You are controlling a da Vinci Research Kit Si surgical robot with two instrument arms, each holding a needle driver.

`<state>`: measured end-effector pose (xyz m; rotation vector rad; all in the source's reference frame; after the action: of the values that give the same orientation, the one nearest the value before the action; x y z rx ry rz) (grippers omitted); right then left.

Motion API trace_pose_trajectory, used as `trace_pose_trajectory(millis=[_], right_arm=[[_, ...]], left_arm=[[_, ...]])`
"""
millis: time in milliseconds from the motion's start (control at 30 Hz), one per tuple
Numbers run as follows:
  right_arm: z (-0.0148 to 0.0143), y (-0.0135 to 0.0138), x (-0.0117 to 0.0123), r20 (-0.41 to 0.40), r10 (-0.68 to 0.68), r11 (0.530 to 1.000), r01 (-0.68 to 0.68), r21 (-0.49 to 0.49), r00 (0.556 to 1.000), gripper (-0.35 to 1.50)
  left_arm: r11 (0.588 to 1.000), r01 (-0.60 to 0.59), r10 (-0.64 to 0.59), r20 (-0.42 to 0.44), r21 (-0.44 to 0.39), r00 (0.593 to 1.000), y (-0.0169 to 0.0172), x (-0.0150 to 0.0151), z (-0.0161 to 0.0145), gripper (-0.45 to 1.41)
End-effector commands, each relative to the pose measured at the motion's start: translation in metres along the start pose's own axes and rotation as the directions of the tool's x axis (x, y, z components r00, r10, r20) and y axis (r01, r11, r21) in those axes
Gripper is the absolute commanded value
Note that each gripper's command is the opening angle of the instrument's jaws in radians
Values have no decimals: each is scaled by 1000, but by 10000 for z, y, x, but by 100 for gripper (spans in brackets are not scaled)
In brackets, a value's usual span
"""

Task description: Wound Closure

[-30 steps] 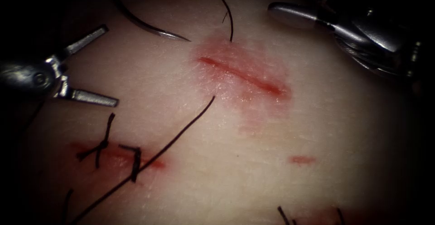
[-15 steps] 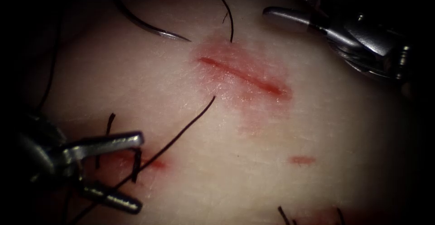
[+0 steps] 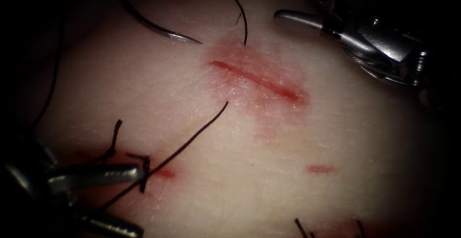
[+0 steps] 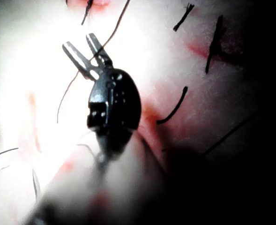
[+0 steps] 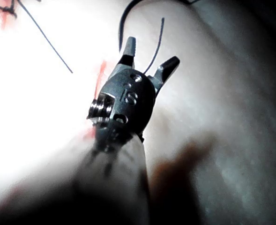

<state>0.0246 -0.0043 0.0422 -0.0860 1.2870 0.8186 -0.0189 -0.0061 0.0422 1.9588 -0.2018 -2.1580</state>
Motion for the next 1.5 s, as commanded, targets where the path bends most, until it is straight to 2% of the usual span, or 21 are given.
trace_pose_trajectory(millis=[33,67,167,267,367,400,467,533,567,700,733,900,1100,1167,1200,1233,1267,1300,1400,1433,1500], right_arm=[[10,-1,1,-3,0,1000,0,1,1000,112],[9,-2,1,-3,0,1000,0,1,1000,113],[9,-3,2,-3,0,1000,0,1,1000,112],[7,-7,3,16,-1,1000,1,10,1000,97],[5,-19,6,40,1,992,-6,125,999,93],[4,-24,8,57,2,987,-11,161,998,86],[1,-42,14,82,-133,964,109,243,988,83],[-1,-53,18,74,-189,948,163,273,979,85],[-5,-66,21,61,-264,921,233,312,963,83],[-8,-93,29,137,-360,863,274,426,923,86],[-7,-99,31,141,-362,855,267,445,922,93],[5,-112,38,86,-408,816,320,482,909,100],[11,-130,50,11,-537,746,468,475,844,105],[11,-133,50,2,-561,729,493,475,828,88],[11,-134,50,-4,-581,715,513,474,814,71],[10,-135,50,-14,-599,699,531,480,801,33],[8,-135,50,-15,-609,687,537,490,793,-16],[6,-136,50,-19,-634,659,553,511,773,-35],[4,-134,52,-13,-654,632,556,541,756,-35],[3,-133,53,-18,-662,623,563,543,749,-35],[3,-131,54,-18,-660,625,562,542,751,-35]], left_arm=[[1000,-6,6,3,2,1000,2,-5,5,-10],[1000,-22,22,3,2,1000,1,-5,3,-45],[999,-33,33,0,0,999,-1,-6,2,-45],[999,-43,43,12,-23,999,-9,-8,4,-45],[998,-61,61,16,-18,998,-30,-11,9,-45],[998,-67,67,19,-18,998,-37,-13,11,-45],[998,-63,63,26,-11,998,-52,-20,18,-45],[998,-62,62,15,-14,998,-57,-26,23,-45],[998,-62,63,21,-19,998,-60,-32,29,-45],[997,-70,71,11,-45,997,-57,-40,36,-45],[996,-72,72,11,-51,997,-55,-40,37,-45],[994,-81,83,13,-76,997,-51,-42,42,-45],[993,-82,83,9,-80,997,-51,-42,43,-45],[993,-81,82,10,-83,997,-51,-42,43,-45],[993,-81,82,10,-83,997,-51,-42,43,-45],[993,-81,82,10,-83,997,-51,-41,43,-45],[993,-81,82,10,-83,997,-51,-41,43,-45],[993,-81,82,10,-83,997,-51,-41,43,-45],[993,-80,81,11,-86,997,-52,-40,43,-43],[994,-73,75,11,-86,997,-52,-40,44,-21],[996,-24,25,13,-84,1000,-55,-40,45,49]])
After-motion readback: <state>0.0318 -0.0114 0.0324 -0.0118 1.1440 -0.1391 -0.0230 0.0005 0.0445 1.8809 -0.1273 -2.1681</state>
